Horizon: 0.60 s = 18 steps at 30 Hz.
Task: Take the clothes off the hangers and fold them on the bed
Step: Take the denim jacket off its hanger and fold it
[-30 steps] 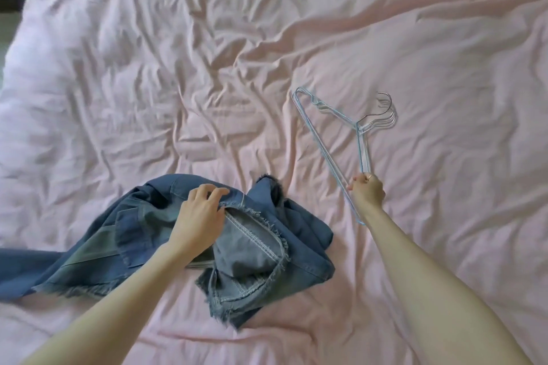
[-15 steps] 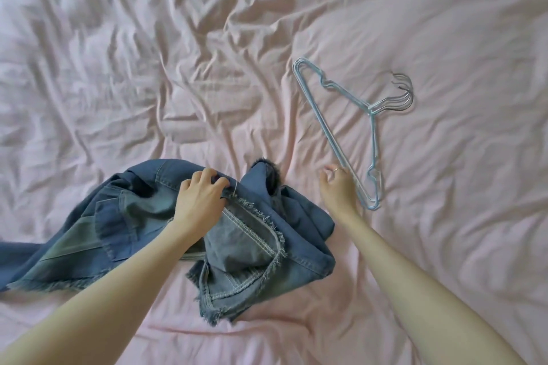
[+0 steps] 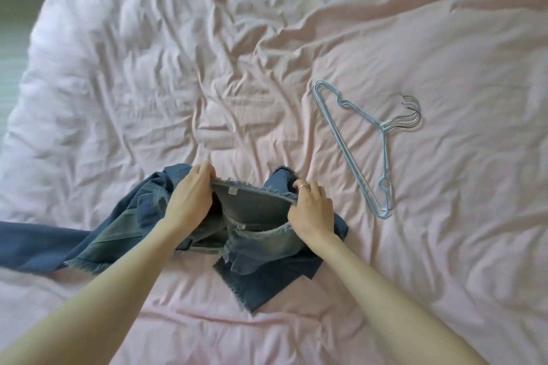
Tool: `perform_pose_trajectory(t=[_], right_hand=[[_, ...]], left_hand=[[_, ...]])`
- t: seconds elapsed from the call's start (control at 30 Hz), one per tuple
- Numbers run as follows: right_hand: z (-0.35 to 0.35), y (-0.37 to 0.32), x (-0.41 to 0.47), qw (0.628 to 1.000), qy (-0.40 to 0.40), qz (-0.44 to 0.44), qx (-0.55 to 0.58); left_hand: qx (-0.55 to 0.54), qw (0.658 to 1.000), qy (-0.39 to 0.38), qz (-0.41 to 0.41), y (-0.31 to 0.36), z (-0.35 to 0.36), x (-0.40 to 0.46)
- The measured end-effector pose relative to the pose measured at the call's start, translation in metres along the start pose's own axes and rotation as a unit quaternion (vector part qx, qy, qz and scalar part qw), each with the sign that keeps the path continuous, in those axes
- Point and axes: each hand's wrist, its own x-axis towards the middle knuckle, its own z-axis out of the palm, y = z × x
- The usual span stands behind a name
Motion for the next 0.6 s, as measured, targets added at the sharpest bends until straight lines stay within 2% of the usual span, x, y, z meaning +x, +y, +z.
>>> perform_pose_trajectory(t=[0.07, 0.2, 0.33, 0.43, 0.53, 0.6], right_hand=[[-0.022, -0.011, -0.004, 1.000, 0.026, -0.007, 0.009], [-0.058, -0.035, -0.015, 0.997, 0.065, -0.047, 0.015], [-0.101, -0.068, -0.031, 0.990, 0.106, -0.068, 0.071], [-0.135, -0.095, -0.049, 0.982, 0.107, -0.088, 0.126], [-0.162, -0.120, -0.062, 0.971, 0.138, -0.116, 0.160], [-0.177, -0.134, -0.073, 0.957, 0.157, -0.119, 0.210]], left_hand=[[0.032, 0.999, 0.023, -0.002, -0.008, -0.020, -0.010], [0.012, 0.994, 0.100, -0.041, -0.015, -0.069, -0.023], [-0.059, 0.983, 0.158, -0.070, -0.023, -0.128, -0.038], [-0.142, 0.964, 0.204, -0.091, -0.013, -0.172, -0.057], [-0.086, 0.959, 0.262, -0.065, -0.007, -0.207, -0.074], [-0.097, 0.954, 0.281, -0.027, -0.009, -0.228, -0.086]])
